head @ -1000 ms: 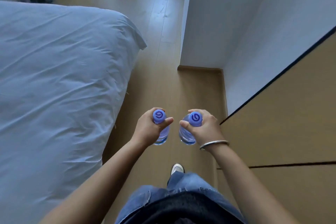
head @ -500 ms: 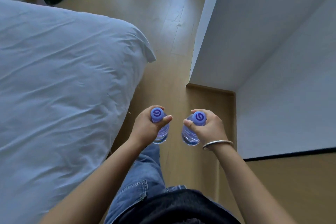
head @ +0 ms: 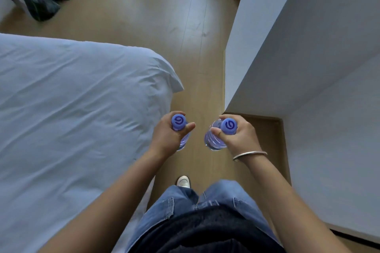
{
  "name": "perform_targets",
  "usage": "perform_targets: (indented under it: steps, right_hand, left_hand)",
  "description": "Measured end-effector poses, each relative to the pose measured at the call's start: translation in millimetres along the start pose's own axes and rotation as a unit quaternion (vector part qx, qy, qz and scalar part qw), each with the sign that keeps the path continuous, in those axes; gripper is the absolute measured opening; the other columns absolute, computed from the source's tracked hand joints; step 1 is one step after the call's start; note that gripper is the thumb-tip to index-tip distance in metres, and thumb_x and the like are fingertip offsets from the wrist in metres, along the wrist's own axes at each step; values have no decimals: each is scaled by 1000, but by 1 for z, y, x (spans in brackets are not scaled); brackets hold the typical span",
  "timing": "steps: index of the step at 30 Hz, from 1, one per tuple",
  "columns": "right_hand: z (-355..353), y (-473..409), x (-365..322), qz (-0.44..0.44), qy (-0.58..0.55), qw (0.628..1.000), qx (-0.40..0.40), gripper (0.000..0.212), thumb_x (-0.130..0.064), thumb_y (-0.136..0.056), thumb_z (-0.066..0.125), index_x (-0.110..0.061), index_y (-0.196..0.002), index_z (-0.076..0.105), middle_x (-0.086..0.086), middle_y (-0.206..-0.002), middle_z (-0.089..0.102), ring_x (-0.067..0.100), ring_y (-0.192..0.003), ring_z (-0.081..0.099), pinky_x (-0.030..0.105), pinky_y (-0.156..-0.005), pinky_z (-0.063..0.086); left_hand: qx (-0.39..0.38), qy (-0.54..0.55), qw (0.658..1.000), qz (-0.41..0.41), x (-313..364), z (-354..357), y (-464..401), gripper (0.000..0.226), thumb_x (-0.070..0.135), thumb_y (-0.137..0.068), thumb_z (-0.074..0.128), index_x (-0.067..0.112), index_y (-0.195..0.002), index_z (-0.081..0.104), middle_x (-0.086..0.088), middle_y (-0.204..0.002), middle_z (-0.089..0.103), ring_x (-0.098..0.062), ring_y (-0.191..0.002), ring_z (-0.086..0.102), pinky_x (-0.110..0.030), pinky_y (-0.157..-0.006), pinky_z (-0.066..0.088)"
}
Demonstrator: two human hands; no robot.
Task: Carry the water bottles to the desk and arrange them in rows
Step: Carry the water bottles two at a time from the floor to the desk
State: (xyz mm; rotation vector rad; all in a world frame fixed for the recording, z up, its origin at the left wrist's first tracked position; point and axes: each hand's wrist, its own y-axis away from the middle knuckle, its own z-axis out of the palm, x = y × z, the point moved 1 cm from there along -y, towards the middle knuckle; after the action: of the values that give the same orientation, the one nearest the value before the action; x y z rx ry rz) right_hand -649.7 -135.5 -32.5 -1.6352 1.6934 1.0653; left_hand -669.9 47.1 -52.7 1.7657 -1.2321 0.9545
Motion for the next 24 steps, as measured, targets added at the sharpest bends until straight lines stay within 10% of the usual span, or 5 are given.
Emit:
perform_targets:
  steps: [19, 24]
  right_hand:
    - [33, -274, -44, -3, 10, 999, -35, 33, -24, -74, 76, -9, -99, 62, 7, -91, 63, 21, -84, 60, 21, -72, 47]
    - [18, -371, -63, -37, 30, 999, -19, 36, -24, -75, 75, -7, -104, 62, 3, -92, 60, 15, -82, 56, 6, -66, 40]
  left_hand:
    - [-27, 10, 998, -49, 19, -8, -263, 26, 21, -77, 74, 16, -96, 56, -3, -86, 59, -15, -80, 55, -8, -65, 42]
    - [-24, 7, 999, -37, 54, -4, -360, 34, 21, -79, 72, 8, -107, 58, -6, -95, 60, -18, -88, 57, -29, -83, 47]
